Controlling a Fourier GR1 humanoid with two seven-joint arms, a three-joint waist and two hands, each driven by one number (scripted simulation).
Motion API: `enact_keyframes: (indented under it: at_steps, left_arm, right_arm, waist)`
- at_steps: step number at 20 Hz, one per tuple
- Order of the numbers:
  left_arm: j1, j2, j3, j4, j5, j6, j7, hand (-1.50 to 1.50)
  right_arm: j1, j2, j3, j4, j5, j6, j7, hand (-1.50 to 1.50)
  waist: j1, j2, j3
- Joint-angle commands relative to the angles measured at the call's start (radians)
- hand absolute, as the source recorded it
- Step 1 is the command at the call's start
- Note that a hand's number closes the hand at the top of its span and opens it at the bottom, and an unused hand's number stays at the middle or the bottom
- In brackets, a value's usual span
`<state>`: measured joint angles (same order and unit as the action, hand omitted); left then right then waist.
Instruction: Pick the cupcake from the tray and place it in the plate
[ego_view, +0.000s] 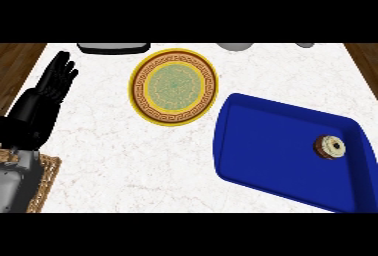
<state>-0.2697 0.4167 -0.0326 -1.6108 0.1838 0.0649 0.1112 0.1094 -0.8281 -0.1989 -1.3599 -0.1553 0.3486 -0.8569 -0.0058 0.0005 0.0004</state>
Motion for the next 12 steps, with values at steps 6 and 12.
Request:
enact_keyframes:
  at_steps: [6, 12]
  left_arm:
    - [-0.023, -0.006, 0.017, 0.035, -0.001, -0.027, -0.012, 0.00]
    - [-0.025, -0.028, 0.025, 0.025, -0.027, -0.042, -0.006, 0.00]
  right_arm:
    - [-0.034, -0.179, 0.124, 0.073, 0.299, 0.009, 0.030, -1.50]
    - [-0.126, -0.102, 0.194, 0.159, 0.443, -0.032, 0.053, -1.50]
  waist:
    - [0.020, 0.005, 0.000]
    - [0.015, 0.002, 0.000]
